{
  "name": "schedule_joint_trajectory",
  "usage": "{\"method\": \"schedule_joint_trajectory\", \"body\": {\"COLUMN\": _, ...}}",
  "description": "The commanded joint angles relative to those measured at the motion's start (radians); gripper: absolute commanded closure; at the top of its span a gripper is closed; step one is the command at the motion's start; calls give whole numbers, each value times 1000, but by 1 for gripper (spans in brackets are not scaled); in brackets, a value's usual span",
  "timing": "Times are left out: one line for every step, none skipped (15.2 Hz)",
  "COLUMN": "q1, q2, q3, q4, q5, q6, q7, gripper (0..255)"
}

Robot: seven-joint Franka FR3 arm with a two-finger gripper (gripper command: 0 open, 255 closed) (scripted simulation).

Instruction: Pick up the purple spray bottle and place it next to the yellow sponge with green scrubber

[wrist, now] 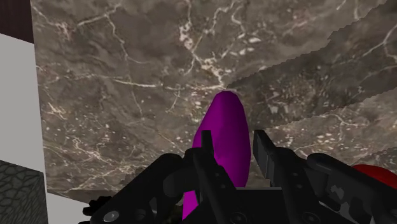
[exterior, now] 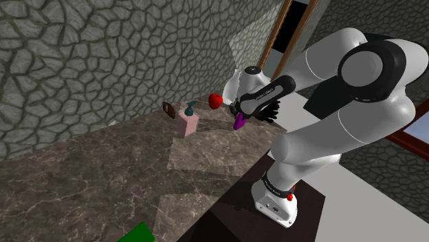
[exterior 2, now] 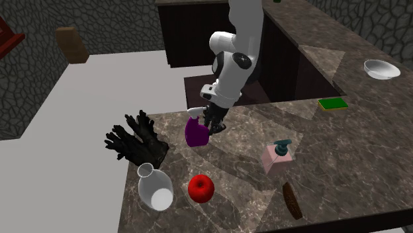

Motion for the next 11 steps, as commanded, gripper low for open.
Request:
{"method": "schedule_joint_trajectory", "body": {"q1": 0, "q2": 0, "q3": 0, "q4": -1, "q5": 0, "q6": 0, "q7": 0, "gripper": 255}}
{"method": "schedule_joint_trajectory", "body": {"q1": 0, "q2": 0, "q3": 0, "q4": 0, "q5": 0, "q6": 0, "q7": 0, "gripper": 255}}
{"method": "schedule_joint_trajectory", "body": {"q1": 0, "q2": 0, "q3": 0, "q4": -1, "q5": 0, "q6": 0, "q7": 0, "gripper": 255}}
{"method": "schedule_joint_trajectory", "body": {"q1": 0, "q2": 0, "q3": 0, "q4": -1, "q5": 0, "q6": 0, "q7": 0, "gripper": 255}}
{"method": "schedule_joint_trajectory", "body": {"q1": 1, "q2": -1, "q3": 0, "q4": -1, "q5": 1, "q6": -1, "q7": 0, "gripper": 255}}
{"method": "schedule_joint_trajectory", "body": {"q1": 1, "q2": -1, "q3": 0, "q4": -2, "q5": 1, "q6": -1, "q7": 0, "gripper": 255}}
{"method": "schedule_joint_trajectory", "body": {"q1": 0, "q2": 1, "q3": 0, "q4": 0, "q5": 0, "q6": 0, "q7": 0, "gripper": 255}}
{"method": "schedule_joint_trajectory", "body": {"q1": 10, "q2": -15, "q3": -8, "q4": 2, "q5": 16, "q6": -17, "q7": -15, "gripper": 255}}
{"method": "schedule_joint_trajectory", "body": {"q1": 21, "q2": -30, "q3": -15, "q4": 5, "q5": 30, "q6": -33, "q7": -29, "gripper": 255}}
{"method": "schedule_joint_trajectory", "body": {"q1": 30, "q2": -44, "q3": -22, "q4": 8, "q5": 44, "q6": -50, "q7": -42, "gripper": 255}}
{"method": "schedule_joint_trajectory", "body": {"q1": 39, "q2": -59, "q3": -29, "q4": 12, "q5": 56, "q6": -67, "q7": -55, "gripper": 255}}
